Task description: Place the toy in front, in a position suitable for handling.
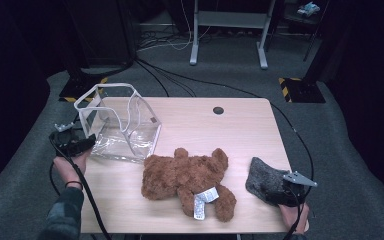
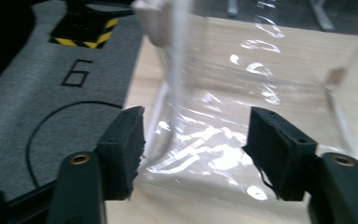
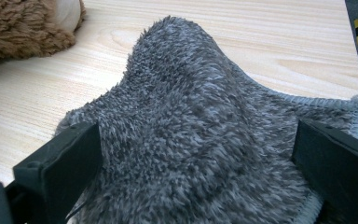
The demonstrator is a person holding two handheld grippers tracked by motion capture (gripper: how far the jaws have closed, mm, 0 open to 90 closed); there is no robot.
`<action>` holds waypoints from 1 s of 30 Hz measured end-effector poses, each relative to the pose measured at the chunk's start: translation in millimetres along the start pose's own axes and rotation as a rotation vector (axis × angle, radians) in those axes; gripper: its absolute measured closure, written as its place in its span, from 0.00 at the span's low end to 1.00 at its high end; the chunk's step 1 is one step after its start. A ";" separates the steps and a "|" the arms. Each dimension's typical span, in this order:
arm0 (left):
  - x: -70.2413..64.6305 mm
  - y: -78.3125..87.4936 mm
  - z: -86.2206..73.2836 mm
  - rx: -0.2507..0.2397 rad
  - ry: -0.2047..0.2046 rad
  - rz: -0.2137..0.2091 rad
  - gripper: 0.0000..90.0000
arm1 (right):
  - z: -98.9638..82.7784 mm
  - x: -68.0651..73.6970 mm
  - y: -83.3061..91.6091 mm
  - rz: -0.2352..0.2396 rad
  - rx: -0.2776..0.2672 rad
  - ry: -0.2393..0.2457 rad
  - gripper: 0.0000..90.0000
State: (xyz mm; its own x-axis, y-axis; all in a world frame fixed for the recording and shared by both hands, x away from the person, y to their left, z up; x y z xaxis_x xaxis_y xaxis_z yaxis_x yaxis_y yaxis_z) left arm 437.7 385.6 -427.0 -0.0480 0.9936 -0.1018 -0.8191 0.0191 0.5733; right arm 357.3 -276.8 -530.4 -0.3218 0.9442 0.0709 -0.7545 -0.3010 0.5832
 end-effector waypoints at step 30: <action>-103.6 -7.3 -35.9 0.063 -0.212 -0.245 0.66 | 0.2 0.8 -1.5 -0.006 0.005 0.012 0.03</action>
State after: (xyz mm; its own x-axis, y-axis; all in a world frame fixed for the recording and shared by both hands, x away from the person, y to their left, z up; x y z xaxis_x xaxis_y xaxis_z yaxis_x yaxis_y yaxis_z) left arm 428.1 278.6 -449.8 0.2720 0.9594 -0.0753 -0.7545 0.2612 0.6022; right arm 358.4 -275.6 -531.1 -0.3239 0.9443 0.0579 -0.7533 -0.2944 0.5881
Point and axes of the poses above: each handheld gripper's, and its own axes: y roughly backward along the jaws, z roughly out of its top, x roughly to its left, the point moved 1 cm from there along -y, roughly forward along the jaws
